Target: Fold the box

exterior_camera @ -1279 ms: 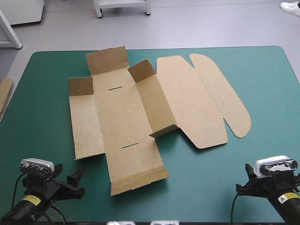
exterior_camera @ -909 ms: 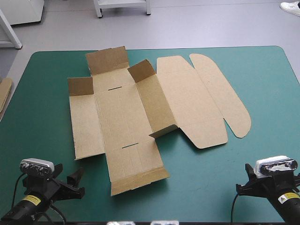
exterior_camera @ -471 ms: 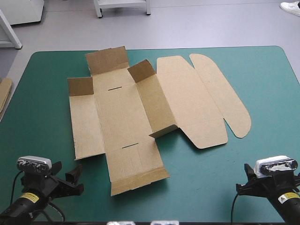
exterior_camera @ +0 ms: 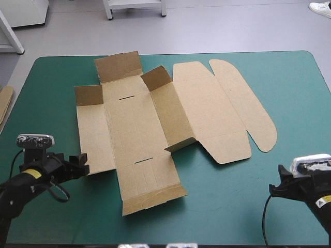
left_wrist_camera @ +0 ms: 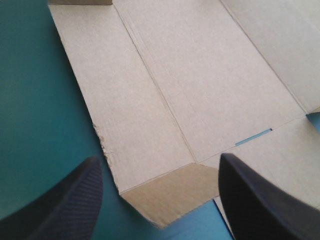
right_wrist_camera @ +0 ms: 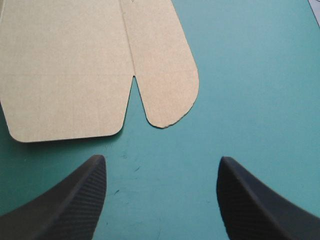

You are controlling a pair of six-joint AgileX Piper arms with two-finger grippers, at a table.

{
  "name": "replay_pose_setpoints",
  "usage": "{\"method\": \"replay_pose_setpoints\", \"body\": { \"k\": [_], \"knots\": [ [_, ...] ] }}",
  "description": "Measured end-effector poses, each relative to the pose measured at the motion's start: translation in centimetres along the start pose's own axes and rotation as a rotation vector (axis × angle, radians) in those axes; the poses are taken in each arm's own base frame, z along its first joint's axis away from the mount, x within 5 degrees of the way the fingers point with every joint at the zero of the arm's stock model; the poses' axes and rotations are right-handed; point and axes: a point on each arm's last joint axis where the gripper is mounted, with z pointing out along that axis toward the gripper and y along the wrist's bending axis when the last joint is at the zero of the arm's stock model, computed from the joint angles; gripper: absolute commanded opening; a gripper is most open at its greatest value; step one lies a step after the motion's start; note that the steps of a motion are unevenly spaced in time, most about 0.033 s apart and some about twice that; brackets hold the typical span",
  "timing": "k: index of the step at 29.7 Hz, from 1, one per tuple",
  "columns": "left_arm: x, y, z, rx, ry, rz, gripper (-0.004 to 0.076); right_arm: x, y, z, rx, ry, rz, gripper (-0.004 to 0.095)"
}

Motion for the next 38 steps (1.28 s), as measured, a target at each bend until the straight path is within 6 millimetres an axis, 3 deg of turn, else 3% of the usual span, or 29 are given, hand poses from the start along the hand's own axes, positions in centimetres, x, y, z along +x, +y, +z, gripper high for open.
{"method": "replay_pose_setpoints", "body": {
  "k": [4, 8, 14, 20, 27, 38],
  "knots": [
    [-1.3, 0.6, 2.1, -0.019, 0.114, -0.009, 0.0477, -2.6, -0.5, 0.5, -0.002, 0.02, 0.019, 0.06],
    [-1.3, 1.4, 4.0, -0.054, 0.206, -0.026, 0.0477, -4.7, -0.9, 1.8, -0.011, 0.067, 0.028, 0.06],
    [-1.3, 4.0, 4.1, -0.163, 0.22, -0.111, 0.0477, -6.7, -1.3, 3.9, -0.029, 0.123, 0.045, 0.06],
    [0.2, 6.3, 4.2, -0.184, 0.213, -0.255, 0.0477, -7.4, -1.1, 5.1, -0.08, 0.133, 0.088, 0.06],
    [3.2, 6.6, 7.1, -0.062, 0.235, -0.385, 0.0477, -7.5, -0.8, 5.1, -0.103, 0.119, 0.089, 0.06],
    [3.5, 7.6, 11.2, 0.055, 0.254, -0.476, 0.0477, -7.6, -0.9, 5.1, -0.103, 0.118, 0.086, 0.06]
  ]
}}
